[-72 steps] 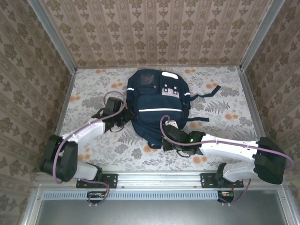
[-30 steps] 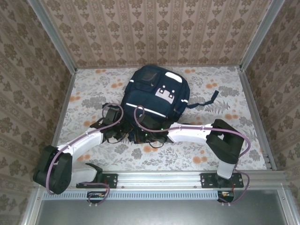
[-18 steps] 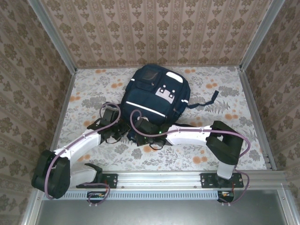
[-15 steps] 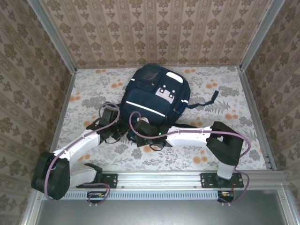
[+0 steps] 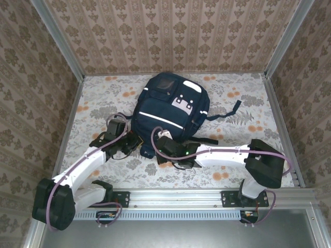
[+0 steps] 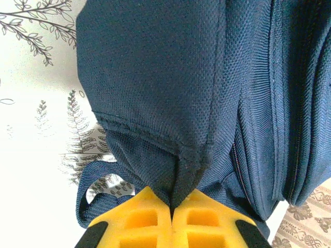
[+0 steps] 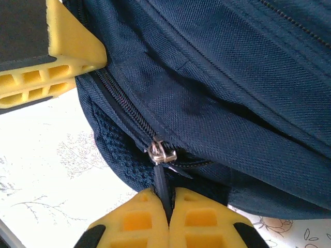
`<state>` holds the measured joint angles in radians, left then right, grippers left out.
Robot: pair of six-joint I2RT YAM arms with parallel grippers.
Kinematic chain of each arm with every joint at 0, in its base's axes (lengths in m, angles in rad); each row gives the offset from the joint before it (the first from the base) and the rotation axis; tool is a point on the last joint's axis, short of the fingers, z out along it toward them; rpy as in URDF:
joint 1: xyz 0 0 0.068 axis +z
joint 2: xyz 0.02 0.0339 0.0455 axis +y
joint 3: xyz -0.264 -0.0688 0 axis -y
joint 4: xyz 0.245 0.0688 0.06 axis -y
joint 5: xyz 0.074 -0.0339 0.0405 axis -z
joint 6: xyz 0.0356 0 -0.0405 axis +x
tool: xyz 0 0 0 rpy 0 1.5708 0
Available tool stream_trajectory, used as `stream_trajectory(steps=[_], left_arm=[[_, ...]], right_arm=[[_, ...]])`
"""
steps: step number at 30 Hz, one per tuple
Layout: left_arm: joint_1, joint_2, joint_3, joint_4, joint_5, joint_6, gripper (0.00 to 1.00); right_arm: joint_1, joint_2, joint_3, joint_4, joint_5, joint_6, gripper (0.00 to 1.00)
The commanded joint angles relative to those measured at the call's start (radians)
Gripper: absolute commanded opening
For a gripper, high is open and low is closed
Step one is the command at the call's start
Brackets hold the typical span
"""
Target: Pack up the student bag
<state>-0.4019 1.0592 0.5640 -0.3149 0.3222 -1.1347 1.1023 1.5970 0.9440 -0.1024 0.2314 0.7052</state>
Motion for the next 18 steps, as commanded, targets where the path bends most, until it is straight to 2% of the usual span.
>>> stream_trajectory(steps=[1, 4, 10, 15, 18], left_arm=[[0.080, -0.025, -0.005, -0.038, -0.229, 0.059, 0.00], [0.077, -0.025, 0.015, -0.074, -0.230, 0.082, 0.00], [0.082, -0.057, 0.028, -0.110, -0.248, 0.098, 0.00], [0.089, -0.063, 0.039, -0.125, -0.247, 0.096, 0.00], [0.081, -0.065, 0.029, -0.099, -0.225, 0.085, 0.00]], right_arm=[[-0.033, -0.066, -0.093, -0.253, 0.121, -0.002, 0.00], [-0.033, -0.087, -0.109, -0.232, 0.110, -0.026, 0.00], [-0.046, -0.097, -0.131, -0.252, 0.165, -0.071, 0.00], [-0.057, -0.119, -0.176, -0.226, 0.148, -0.065, 0.00], [-0.058, -0.140, -0.201, -0.170, 0.077, -0.084, 0.00]])
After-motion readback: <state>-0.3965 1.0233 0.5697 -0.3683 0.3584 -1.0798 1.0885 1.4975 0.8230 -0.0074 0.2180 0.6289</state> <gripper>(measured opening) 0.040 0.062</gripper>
